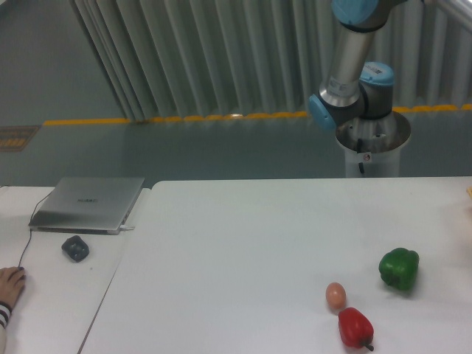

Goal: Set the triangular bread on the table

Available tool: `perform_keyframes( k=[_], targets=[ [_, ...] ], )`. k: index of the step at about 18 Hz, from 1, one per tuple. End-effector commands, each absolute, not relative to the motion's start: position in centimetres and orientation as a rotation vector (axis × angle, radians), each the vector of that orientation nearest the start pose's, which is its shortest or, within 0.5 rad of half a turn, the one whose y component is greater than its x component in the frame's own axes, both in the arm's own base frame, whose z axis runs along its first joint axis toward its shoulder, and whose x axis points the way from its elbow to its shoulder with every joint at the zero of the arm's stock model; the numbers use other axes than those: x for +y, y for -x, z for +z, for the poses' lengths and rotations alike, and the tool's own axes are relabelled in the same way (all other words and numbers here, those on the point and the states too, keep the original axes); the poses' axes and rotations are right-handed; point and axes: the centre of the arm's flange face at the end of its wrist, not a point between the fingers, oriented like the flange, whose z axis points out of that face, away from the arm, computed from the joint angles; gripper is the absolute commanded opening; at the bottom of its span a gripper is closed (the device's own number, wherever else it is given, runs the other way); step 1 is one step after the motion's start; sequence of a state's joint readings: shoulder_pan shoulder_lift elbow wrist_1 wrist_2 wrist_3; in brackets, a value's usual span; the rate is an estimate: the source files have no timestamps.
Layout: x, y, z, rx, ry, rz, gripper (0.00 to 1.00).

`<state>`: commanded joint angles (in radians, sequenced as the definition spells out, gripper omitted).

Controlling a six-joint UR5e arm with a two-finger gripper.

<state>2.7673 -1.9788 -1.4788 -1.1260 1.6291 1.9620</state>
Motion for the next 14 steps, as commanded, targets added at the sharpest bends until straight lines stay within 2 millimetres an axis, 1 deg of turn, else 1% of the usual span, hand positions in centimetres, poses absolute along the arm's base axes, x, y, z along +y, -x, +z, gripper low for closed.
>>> perform_keyframes(
  k=[3, 6, 7, 10, 14],
  targets=[
    [36.1, 56.0, 33.8, 1.181, 2.969, 0.189, 1.0],
    [36.1, 56.0, 33.4, 1.182, 2.97, 0.174, 1.0],
    [36.1, 56.0, 32.9, 1.183, 2.972, 0.162, 1.0],
    [36.1, 56.0, 32.7, 1.182, 2.974, 0.155, 1.0],
    [36.1, 55.9, 32.0, 1.165, 2.985, 0.131, 1.0]
  ],
)
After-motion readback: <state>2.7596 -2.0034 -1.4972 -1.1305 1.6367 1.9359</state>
